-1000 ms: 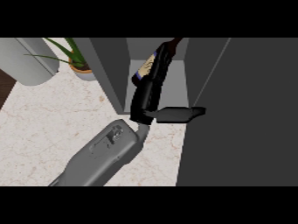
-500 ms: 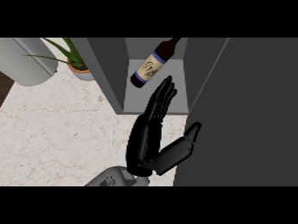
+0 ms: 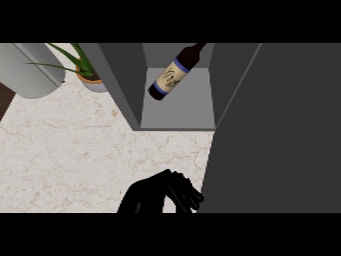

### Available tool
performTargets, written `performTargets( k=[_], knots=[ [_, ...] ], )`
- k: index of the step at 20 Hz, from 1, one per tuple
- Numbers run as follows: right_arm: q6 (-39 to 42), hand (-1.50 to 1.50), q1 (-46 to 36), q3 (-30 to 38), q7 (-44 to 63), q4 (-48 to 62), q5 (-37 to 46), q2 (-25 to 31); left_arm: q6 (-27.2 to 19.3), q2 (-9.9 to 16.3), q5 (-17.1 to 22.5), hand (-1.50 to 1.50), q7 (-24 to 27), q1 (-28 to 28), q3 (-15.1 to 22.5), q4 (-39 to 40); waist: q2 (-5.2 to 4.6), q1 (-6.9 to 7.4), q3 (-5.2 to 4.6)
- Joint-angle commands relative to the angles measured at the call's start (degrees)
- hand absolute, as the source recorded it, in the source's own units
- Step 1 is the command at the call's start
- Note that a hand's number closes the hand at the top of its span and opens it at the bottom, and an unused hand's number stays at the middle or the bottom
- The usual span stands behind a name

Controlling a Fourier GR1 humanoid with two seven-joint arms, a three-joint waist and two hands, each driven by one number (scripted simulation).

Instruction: Pick up the wine, place it into the cabinet and close the cabinet

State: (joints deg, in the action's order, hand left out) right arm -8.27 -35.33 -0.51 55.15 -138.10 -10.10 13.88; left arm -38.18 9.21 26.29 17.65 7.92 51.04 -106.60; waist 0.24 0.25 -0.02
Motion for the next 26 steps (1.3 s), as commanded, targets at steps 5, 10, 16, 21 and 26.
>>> performTargets(
  k=[5,10,16,21,26],
  knots=[
    [6.4,1.5,2.2,-9.6,-2.5,-2.6,-3.2,-1.1,9.6,13.6,3.7,1.5,4.0,-11.2,-2.5,-11.0,-0.21,0.79,-0.07],
    [3.0,1.5,-0.6,-12.4,2.2,-2.4,-9.5,-6.6,15.2,21.1,8.4,1.5,3.5,-14.3,-9.0,-16.7,0.02,1.19,-0.16],
    [-0.2,1.5,-3.3,-22.2,5.5,-1.5,-3.2,-11.9,24.3,27.9,15.0,1.5,10.2,-23.1,-18.6,-18.9,0.2,0.84,-0.21],
    [-2.2,1.5,-10.3,-30.0,3.4,8.4,0.8,-13.8,32.8,34.6,22.0,1.5,12.8,-29.6,-30.1,-18.2,0.21,2.08,-0.28],
    [-10.6,1.5,-19.8,-34.5,-0.3,18.1,3.0,-13.8,43.8,38.8,28.5,1.5,14.1,-32.3,-39.9,-13.6,0.18,2.1,-0.25]
  ],
)
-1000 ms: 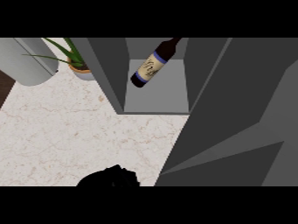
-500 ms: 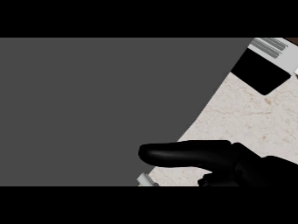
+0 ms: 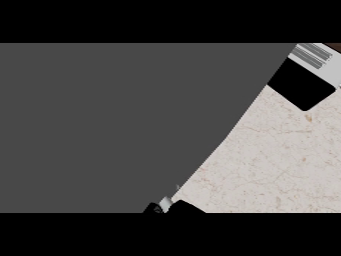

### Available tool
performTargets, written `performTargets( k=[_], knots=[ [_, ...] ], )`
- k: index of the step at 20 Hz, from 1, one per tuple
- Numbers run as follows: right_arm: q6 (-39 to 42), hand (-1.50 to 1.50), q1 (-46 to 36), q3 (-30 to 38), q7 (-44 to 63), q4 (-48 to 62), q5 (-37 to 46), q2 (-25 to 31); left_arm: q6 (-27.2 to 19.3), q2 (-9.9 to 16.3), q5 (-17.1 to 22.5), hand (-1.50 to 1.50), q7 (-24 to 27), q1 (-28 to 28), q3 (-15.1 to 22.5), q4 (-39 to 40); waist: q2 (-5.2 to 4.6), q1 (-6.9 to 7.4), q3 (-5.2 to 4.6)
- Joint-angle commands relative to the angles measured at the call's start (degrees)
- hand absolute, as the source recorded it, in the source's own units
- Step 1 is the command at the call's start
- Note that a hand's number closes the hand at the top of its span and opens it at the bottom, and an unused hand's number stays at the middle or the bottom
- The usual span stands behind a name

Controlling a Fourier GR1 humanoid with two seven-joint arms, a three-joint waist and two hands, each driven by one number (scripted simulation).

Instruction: Pick up the wine, place it into the cabinet and close the cabinet

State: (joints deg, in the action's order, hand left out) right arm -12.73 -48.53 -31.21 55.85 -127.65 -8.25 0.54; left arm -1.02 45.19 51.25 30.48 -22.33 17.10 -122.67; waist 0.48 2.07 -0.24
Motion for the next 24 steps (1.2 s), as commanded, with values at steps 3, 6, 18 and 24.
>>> performTargets(
  k=[3,6,18,24],
  knots=[
    [-8.9,1.5,-10.4,-5.4,-8.1,16.5,3.1,-0.5,10.5,3.9,6.6,1.5,-0.2,-1.9,-8.6,3.8,-0.36,0.05,0.05],
    [-13.0,1.5,-15.6,-5.8,-10.5,24.8,4.2,-0.5,15.7,7.2,10.1,1.5,-0.8,-4.1,-13.1,4.1,-0.31,1.26,0.02],
    [-11.6,1.5,-28.4,4.9,-29.2,60.8,-5.6,-0.5,21.7,8.2,15.2,1.5,-3.7,-5.2,-19.8,7.1,-1.19,1.56,0.1],
    [-8.3,1.5,-27.2,8.0,-39.4,74.2,-4.8,-0.5,18.2,6.1,13.3,1.5,-4.7,-3.7,-19.1,5.4,-1.37,0.77,0.17]
  ],
)
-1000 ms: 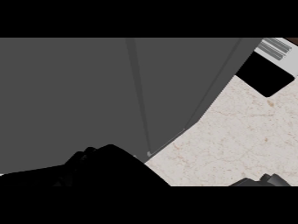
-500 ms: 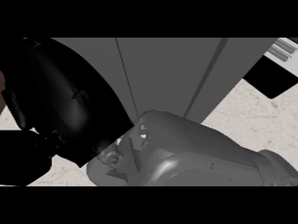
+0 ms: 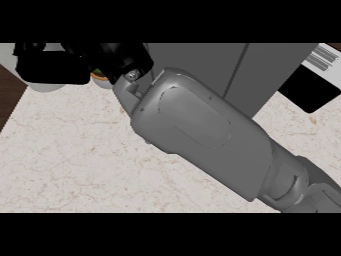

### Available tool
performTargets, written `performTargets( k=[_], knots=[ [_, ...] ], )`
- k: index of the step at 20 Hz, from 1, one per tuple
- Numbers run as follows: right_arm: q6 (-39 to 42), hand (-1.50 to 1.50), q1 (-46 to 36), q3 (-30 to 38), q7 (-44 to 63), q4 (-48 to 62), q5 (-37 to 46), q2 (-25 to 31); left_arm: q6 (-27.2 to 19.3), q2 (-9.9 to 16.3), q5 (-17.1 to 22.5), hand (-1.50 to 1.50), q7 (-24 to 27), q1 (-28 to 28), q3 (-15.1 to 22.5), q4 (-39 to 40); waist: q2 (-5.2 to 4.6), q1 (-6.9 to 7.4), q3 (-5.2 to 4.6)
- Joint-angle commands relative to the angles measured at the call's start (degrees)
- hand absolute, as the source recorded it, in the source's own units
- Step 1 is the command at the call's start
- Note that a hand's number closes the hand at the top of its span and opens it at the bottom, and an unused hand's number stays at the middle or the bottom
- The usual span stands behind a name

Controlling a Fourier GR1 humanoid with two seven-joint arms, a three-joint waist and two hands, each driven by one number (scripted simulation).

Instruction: Pick up the wine, place it into the cabinet and close the cabinet

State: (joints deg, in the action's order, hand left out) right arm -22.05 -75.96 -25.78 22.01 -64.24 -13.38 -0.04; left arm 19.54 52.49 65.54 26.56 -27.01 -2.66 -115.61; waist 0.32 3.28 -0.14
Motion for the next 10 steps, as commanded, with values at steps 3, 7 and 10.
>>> performTargets(
  k=[3,7,10],
  knots=[
    [2.2,1.5,2.1,3.0,-6.3,12.6,0.7,2.5,0.2,-0.3,1.4,1.5,-0.8,-1.0,-2.5,-0.7,-1.06,0.01,0.08],
    [3.9,1.5,3.5,3.8,-9.8,14.4,0.3,4.4,-0.2,0.5,2.2,1.5,-1.2,1.3,-3.8,-0.6,-1.76,0.14,0.06],
    [4.0,1.5,4.4,3.2,-11.7,14.8,1.6,5.4,-0.9,0.8,2.8,1.5,-2.5,1.5,-2.8,-1.1,-2.01,-0.44,0.05]
  ],
)
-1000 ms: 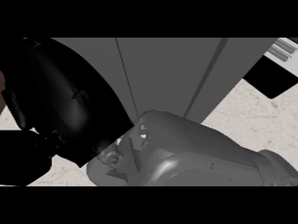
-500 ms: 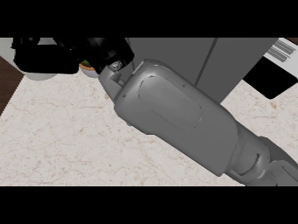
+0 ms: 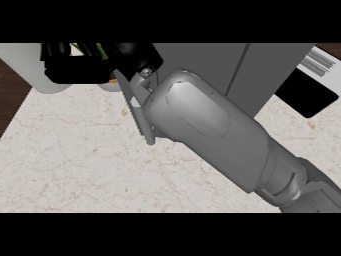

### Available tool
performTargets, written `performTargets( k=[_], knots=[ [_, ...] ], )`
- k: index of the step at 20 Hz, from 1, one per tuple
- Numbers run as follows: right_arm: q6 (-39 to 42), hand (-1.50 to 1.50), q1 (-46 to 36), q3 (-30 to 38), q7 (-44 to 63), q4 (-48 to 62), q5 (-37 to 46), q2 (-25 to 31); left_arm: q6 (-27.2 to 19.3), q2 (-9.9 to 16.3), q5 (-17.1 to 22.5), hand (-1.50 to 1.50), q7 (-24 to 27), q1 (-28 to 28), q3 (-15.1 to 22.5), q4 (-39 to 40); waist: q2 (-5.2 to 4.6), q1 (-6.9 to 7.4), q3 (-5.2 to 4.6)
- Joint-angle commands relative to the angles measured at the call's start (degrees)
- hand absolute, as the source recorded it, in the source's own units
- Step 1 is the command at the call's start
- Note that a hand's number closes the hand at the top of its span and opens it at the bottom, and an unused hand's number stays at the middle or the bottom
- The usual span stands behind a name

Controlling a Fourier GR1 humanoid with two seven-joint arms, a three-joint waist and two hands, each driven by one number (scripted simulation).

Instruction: Pick up the wine, place it into the cabinet and close the cabinet

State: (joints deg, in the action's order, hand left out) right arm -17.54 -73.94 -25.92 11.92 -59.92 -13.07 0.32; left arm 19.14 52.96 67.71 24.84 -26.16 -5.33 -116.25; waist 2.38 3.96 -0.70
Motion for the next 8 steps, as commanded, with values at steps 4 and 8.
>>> performTargets(
  k=[4,8],
  knots=[
    [-0.2,1.5,5.6,2.9,-3.7,10.8,2.1,7.0,-0.7,-0.1,0.7,1.5,-0.9,0.0,-0.1,-1.1,-4.19,-1.14,0.62],
    [-0.2,1.5,6.1,2.6,-4.4,10.8,2.6,6.8,-1.5,0.2,0.8,1.5,-1.4,0.6,-0.3,-1.6,-3.92,-1.66,0.62]
  ],
)
